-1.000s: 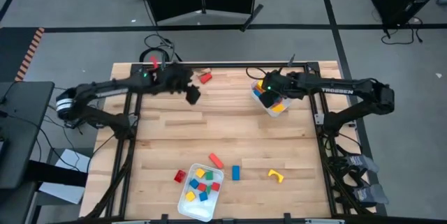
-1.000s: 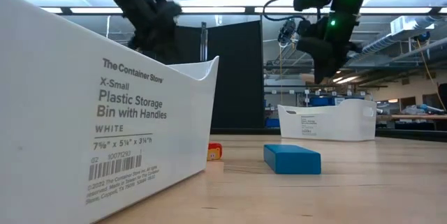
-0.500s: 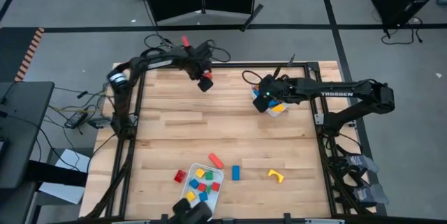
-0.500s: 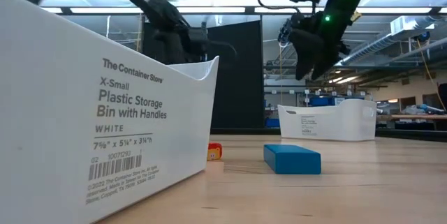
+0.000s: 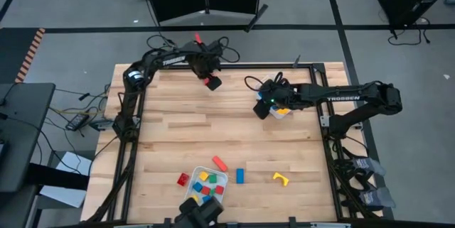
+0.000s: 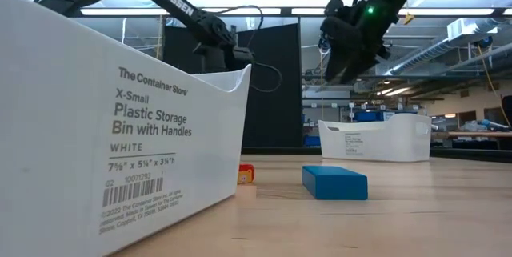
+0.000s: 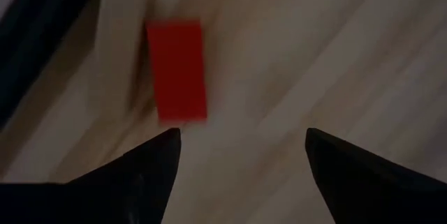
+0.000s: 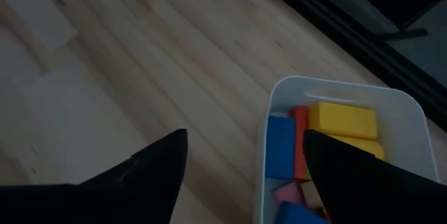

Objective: Sort blocks by size
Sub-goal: Put the red 2 stud game piece block into the bottom white bin

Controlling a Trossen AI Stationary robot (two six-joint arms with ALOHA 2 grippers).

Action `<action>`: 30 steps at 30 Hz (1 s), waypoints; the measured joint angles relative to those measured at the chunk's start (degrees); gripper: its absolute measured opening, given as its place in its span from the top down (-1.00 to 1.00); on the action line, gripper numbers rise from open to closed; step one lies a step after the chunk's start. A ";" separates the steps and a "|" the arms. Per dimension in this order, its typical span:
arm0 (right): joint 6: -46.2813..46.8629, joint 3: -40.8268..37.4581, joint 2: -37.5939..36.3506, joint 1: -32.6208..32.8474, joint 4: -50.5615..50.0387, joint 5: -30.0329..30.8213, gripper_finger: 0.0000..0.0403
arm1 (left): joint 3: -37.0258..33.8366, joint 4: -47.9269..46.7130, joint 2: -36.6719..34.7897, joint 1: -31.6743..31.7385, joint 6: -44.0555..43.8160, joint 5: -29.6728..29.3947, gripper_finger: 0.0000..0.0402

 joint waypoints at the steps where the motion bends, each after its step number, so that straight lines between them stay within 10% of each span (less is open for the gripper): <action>1: 0.00 0.00 0.00 0.17 0.18 0.00 -0.46 | 0.82 -2.54 0.00 0.22 1.03 0.01 -0.57; 12: 0.57 0.00 0.00 3.35 0.37 0.29 -0.46 | 6.40 -15.37 -1.95 3.91 15.29 -3.93 -0.46; 30: 1.09 0.01 0.00 9.67 3.89 6.25 -0.42 | -29.06 0.87 -23.65 6.80 17.26 3.56 -0.13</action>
